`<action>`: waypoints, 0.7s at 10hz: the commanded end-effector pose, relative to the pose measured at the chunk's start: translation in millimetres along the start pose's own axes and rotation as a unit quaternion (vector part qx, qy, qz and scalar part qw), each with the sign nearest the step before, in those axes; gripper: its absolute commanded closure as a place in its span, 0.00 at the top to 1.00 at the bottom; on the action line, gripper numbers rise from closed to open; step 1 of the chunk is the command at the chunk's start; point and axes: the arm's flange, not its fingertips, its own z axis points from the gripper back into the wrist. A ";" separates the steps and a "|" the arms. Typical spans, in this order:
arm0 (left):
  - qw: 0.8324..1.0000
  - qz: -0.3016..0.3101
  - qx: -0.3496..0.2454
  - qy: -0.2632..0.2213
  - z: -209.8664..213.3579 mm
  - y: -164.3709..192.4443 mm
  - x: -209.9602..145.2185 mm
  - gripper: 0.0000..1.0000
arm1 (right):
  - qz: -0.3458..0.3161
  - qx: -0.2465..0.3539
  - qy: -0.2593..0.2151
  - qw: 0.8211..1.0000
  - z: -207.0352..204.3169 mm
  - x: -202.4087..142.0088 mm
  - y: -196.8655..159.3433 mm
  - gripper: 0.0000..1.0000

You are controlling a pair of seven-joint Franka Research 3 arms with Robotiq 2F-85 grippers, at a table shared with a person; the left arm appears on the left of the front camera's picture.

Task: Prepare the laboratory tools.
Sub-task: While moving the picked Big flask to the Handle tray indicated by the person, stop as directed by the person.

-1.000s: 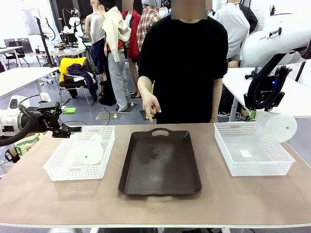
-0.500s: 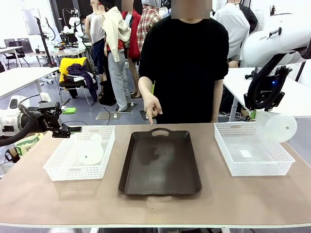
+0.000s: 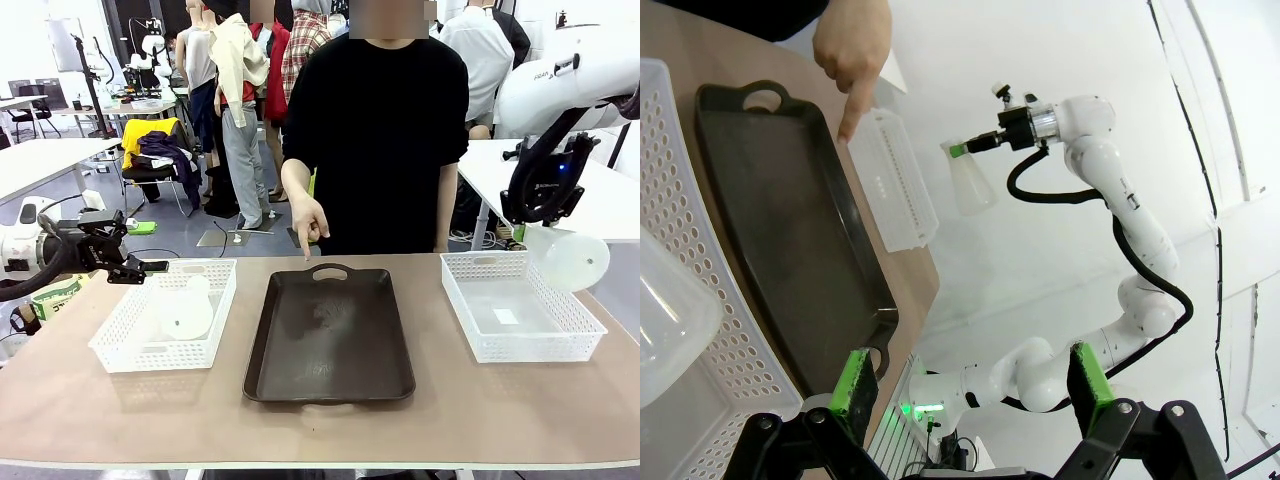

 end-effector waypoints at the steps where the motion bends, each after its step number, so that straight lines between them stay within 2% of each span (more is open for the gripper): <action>1: 1.000 -0.002 0.002 -0.002 0.8 -1.1 0.3 1.00 | 0.030 0.025 -0.032 0.999 30.5 -7.0 18.1 0.00; 4: 1.000 -0.002 0.002 -0.002 0.8 -1.1 0.3 1.00 | 0.114 0.059 -0.058 0.990 77.9 -6.1 60.9 0.00; 7: 1.000 -0.002 0.002 -0.002 0.8 -1.1 0.3 1.00 | 0.231 0.063 -0.058 0.969 105.8 1.3 151.8 0.00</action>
